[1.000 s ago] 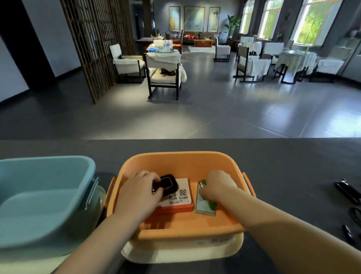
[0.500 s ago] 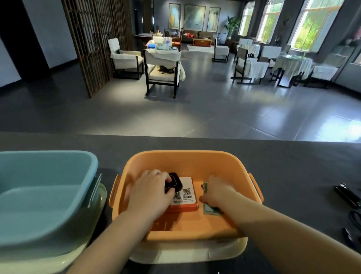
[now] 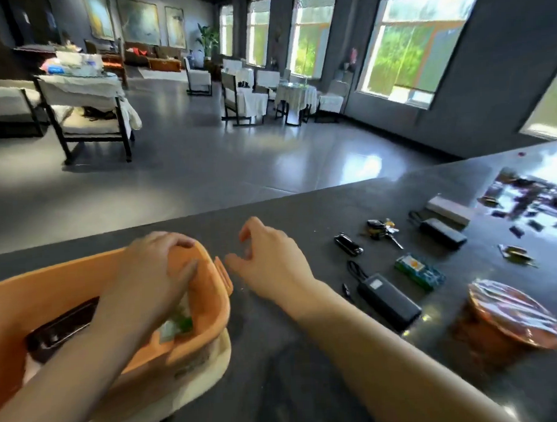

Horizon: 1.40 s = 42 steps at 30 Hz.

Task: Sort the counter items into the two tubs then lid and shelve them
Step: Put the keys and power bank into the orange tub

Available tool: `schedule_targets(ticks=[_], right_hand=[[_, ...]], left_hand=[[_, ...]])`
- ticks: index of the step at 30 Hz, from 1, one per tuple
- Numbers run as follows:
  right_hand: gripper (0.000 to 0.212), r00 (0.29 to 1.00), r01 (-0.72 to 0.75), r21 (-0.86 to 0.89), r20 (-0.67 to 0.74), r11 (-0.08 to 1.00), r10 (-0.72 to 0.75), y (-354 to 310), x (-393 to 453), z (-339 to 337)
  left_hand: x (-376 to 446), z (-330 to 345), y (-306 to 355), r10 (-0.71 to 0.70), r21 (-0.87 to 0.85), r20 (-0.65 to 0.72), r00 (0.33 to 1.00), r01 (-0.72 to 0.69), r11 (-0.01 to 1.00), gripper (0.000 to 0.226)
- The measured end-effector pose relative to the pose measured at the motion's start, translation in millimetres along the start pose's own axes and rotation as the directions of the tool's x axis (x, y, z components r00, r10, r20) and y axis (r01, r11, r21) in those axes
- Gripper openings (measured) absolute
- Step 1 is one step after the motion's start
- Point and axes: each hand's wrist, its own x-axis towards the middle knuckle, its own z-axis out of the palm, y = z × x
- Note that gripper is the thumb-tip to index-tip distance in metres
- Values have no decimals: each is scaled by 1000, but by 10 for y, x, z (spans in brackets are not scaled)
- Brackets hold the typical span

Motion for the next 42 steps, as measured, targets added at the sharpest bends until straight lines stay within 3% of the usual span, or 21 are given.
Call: schedule_targets(ticks=[5,8,13,18,22,28,35,39,42], right_hand=[[29,977,-198,-55,-88,979,193,956,-427,-552],[29,945,-320,-106,-108,941,309,1552,-685,-702],[35,915,-404,-160,-87,901,395,2348,-894,-755],[68,909,-384,-293,46,876,414,2856,-827,-600],[79,895,-383,-312,107,869,433,3071,-728,-463],[87,885,-432,-272,54,860,461,3192,-658,-322],[87,885,-461,-311,-92,831,456,3216,-739,-199],[85,895,-442,-308,-89,842,437,3221,-770,-223],[87,896,-442,-292,-89,848,436,3194,-803,-235]], left_hand=[[54,645,816,219,-94,20,976,-216,972,23],[-22,1153,1160,277,-130,81,957,-265,955,23],[0,1848,1488,223,-127,217,950,-199,972,27],[-90,2343,1561,81,-112,358,930,-44,993,34],[-353,2631,1568,58,-150,398,916,3,989,39],[-440,2811,1543,62,-104,310,949,-31,994,40],[-373,2788,1577,33,-54,243,969,-21,998,14],[-414,2673,1427,38,-122,277,960,-4,993,7],[-470,2570,1331,54,-82,265,963,-33,996,8]])
